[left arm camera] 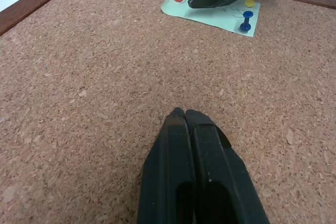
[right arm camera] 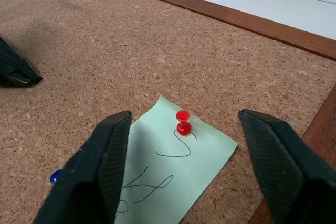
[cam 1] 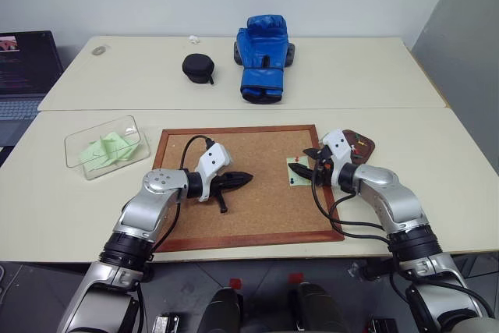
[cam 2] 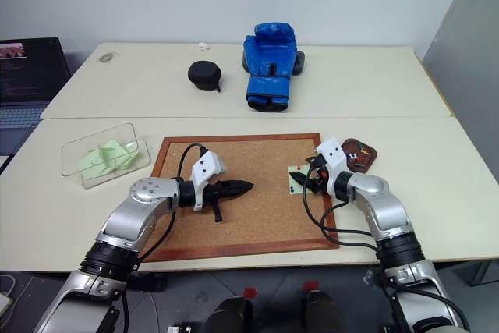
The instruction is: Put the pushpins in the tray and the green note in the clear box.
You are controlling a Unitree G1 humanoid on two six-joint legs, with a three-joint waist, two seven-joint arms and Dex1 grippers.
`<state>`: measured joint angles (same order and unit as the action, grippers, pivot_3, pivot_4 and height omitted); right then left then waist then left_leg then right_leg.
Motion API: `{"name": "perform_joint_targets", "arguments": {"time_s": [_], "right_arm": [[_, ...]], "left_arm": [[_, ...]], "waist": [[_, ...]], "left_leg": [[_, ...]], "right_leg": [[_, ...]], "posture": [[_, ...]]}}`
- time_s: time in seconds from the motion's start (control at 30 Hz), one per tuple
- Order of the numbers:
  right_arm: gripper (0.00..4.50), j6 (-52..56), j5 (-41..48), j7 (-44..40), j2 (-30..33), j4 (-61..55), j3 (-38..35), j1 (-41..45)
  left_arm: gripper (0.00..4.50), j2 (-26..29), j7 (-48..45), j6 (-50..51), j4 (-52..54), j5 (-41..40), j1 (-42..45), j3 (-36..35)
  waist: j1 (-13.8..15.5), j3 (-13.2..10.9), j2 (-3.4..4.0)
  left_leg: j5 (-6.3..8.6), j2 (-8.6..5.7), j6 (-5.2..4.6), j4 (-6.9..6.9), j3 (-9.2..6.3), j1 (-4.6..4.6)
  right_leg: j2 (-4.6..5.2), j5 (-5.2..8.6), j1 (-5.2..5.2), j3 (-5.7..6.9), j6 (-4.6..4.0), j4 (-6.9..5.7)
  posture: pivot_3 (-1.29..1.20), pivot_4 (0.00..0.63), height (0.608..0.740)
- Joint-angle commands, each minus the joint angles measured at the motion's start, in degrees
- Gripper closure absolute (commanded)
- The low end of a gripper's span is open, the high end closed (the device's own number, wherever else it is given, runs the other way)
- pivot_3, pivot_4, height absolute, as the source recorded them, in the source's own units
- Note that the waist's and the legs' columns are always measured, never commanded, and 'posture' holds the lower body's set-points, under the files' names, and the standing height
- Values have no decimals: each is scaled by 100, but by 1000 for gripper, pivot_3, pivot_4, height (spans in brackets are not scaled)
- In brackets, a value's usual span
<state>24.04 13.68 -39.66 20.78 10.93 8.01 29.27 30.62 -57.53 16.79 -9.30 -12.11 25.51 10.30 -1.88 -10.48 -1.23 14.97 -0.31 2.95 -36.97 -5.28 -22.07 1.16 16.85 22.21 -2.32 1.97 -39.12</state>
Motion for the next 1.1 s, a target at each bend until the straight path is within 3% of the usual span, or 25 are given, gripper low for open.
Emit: {"name": "perform_joint_targets", "arguments": {"time_s": [0.03,0.43,1.1], "right_arm": [[2039,-207,-65,-102,-29,-90,-18,160],[4427,-500,-380,-172,-83,200,85,272],[4486,-421,-28,-580,16,-217,-215,228]], "left_arm": [[4500,25,-83,-1,123,25,-10,17],[4500,18,-94,28,143,29,46,21],[4500,-15,24,503,254,69,92,55]], "waist": [[1,0,0],[0,0,0],[-1,0,1]], "left_leg": [[0,0,0,0,0,0],[0,0,0,0,-2,0],[0,0,0,0,-1,1]], "right_leg": [[0,0,0,0,0,0],[0,0,0,1,0,0],[0,0,1,0,0,-2]], "posture": [[0,150,740],[0,150,740],[0,150,740]]}}
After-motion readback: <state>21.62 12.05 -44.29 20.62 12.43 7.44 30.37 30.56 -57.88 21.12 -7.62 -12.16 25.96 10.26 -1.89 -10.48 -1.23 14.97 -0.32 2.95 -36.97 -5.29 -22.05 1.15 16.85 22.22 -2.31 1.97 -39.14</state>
